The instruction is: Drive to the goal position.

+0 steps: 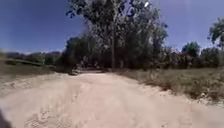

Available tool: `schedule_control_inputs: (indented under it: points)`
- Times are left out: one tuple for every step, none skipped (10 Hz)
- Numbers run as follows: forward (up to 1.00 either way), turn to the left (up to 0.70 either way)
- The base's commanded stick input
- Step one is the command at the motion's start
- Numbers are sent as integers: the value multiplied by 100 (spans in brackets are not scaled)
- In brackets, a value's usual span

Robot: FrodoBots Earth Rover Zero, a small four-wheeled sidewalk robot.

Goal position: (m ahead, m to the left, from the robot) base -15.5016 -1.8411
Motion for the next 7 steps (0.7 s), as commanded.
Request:
schedule_control_inputs:
  points:
    - [85, 0]
    - [85, 0]
    - [85, 0]
    - [85, 0]
    - [85, 0]
    - [85, 0]
    - [85, 0]
